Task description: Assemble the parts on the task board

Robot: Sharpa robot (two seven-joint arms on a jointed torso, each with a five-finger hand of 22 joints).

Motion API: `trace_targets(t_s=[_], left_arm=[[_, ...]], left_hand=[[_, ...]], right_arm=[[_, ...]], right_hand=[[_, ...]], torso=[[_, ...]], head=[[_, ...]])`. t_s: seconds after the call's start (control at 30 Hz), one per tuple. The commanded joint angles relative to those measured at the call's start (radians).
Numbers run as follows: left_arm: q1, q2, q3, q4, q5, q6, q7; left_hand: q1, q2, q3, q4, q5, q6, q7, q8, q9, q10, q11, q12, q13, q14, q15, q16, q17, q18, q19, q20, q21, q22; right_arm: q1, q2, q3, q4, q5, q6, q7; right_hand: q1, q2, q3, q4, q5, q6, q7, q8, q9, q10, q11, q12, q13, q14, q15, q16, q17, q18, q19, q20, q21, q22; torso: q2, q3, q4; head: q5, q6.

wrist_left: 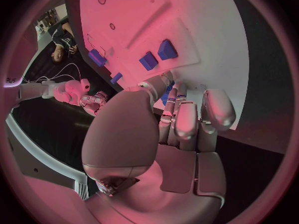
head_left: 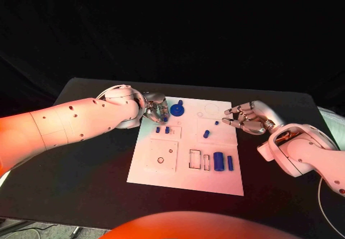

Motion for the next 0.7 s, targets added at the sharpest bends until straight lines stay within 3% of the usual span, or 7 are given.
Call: trace_targets(t_s=[0.03, 0.23, 0.33, 0.4, 0.47, 0.53, 0.7], left_arm=[[0.000, -0.002, 0.000, 0.001, 0.000, 0.006, -0.002], [0.000, -0.018, 0.001, 0.005, 0.015, -0.033, 0.012], [0.001, -0.030, 0.001, 0.004, 0.077, -0.088, 0.035], [0.002, -0.041, 0.001, 0.004, 0.155, -0.127, 0.056], [0.004, -0.055, 0.001, 0.004, 0.267, -0.179, 0.093], [0.004, -0.066, 0.001, 0.006, 0.372, -0.221, 0.130], [0.005, -0.093, 0.000, 0.022, 0.649, -0.308, 0.217]], left_hand=[[-0.008, -0.001, -0.004, -0.003, -0.005, -0.011, 0.001, -0.002, -0.002, -0.011, 0.000, -0.004, -0.001, 0.008, 0.006, -0.006, -0.004, -0.005, -0.004, 0.007, -0.009, -0.004], [-0.003, 0.003, -0.002, -0.008, -0.004, -0.014, 0.002, 0.001, -0.003, -0.023, 0.001, -0.004, -0.003, 0.006, 0.007, -0.009, -0.013, -0.001, -0.010, 0.009, -0.030, -0.016], [0.010, 0.016, 0.014, -0.016, -0.002, 0.001, 0.002, 0.008, -0.002, -0.028, 0.003, -0.002, -0.003, 0.001, 0.008, -0.017, -0.029, 0.006, -0.020, 0.010, -0.062, -0.035], [0.025, 0.026, 0.039, -0.028, -0.001, 0.013, 0.005, 0.013, -0.001, -0.018, 0.003, 0.003, -0.001, -0.009, 0.007, -0.038, -0.063, 0.013, -0.033, 0.010, -0.100, -0.057], [0.030, 0.030, 0.054, -0.034, -0.001, 0.024, 0.005, 0.019, 0.000, -0.001, 0.000, 0.011, 0.001, -0.011, 0.005, -0.041, -0.069, 0.014, -0.036, 0.009, -0.107, -0.061], [0.030, 0.027, 0.071, -0.042, -0.002, 0.036, 0.010, 0.023, 0.000, 0.001, 0.003, 0.012, 0.000, -0.040, 0.006, -0.088, -0.142, 0.030, -0.069, 0.008, -0.192, -0.111], [0.028, 0.026, 0.092, -0.054, -0.003, 0.044, 0.017, 0.026, -0.002, 0.005, 0.007, 0.018, -0.001, -0.104, 0.008, -0.183, -0.279, 0.056, -0.141, 0.008, -0.344, -0.197]], right_arm=[[-0.001, 0.000, 0.000, -0.003, -0.004, 0.009, -0.001], [-0.001, 0.001, 0.000, -0.020, -0.016, 0.010, -0.011], [0.000, 0.002, 0.000, -0.037, -0.042, 0.023, -0.024], [0.002, 0.004, 0.001, -0.050, -0.080, 0.043, -0.038], [0.007, 0.007, 0.001, -0.063, -0.159, 0.074, -0.061], [0.012, 0.011, 0.001, -0.068, -0.234, 0.102, -0.082], [0.028, 0.026, 0.001, -0.076, -0.371, 0.156, -0.125]], right_hand=[[0.008, 0.006, -0.008, -0.001, 0.003, 0.008, 0.000, 0.000, 0.000, -0.036, 0.001, -0.053, -0.039, 0.027, -0.007, -0.026, -0.027, 0.013, -0.018, -0.001, -0.013, -0.018], [0.097, 0.023, 0.016, -0.024, -0.034, 0.003, 0.008, -0.003, -0.001, -0.176, 0.006, -0.335, -0.260, -0.016, -0.005, -0.177, -0.174, 0.024, -0.049, 0.000, -0.049, -0.070], [0.170, 0.016, 0.059, -0.050, -0.072, 0.009, 0.017, -0.002, -0.001, -0.214, 0.018, -0.479, -0.393, -0.019, 0.003, -0.234, -0.224, 0.027, -0.056, 0.003, -0.063, -0.086], [0.201, 0.006, 0.090, -0.061, -0.098, 0.017, 0.027, 0.000, -0.001, -0.210, 0.026, -0.563, -0.481, -0.016, 0.011, -0.251, -0.238, 0.028, -0.056, 0.008, -0.067, -0.090], [0.225, -0.008, 0.121, -0.074, -0.111, 0.034, 0.021, 0.004, 0.001, -0.208, 0.031, -0.630, -0.555, -0.014, 0.012, -0.267, -0.251, 0.028, -0.057, 0.014, -0.071, -0.095], [0.227, -0.030, 0.152, -0.076, -0.128, 0.046, 0.019, 0.000, -0.001, -0.178, 0.029, -0.687, -0.639, -0.011, 0.014, -0.280, -0.260, 0.030, -0.058, 0.014, -0.075, -0.098], [0.230, -0.046, 0.183, -0.081, -0.135, 0.065, 0.006, -0.001, 0.000, -0.165, 0.027, -0.726, -0.704, -0.008, 0.011, -0.292, -0.267, 0.030, -0.058, 0.014, -0.079, -0.102]], torso=[[0.000, -0.0004, -0.0001], [-0.001, -0.0004, -0.0001], [-0.003, 0.0002, 0.0003], [-0.003, 0.0004, 0.0015], [-0.004, -0.0004, 0.0021], [-0.003, -0.0006, 0.0027], [-0.001, 0.0000, 0.0022]], head=[[-0.001, 0.001], [-0.003, 0.002], [-0.004, 0.005], [-0.007, 0.007], [-0.009, 0.010], [-0.013, 0.013], [-0.022, 0.021]])
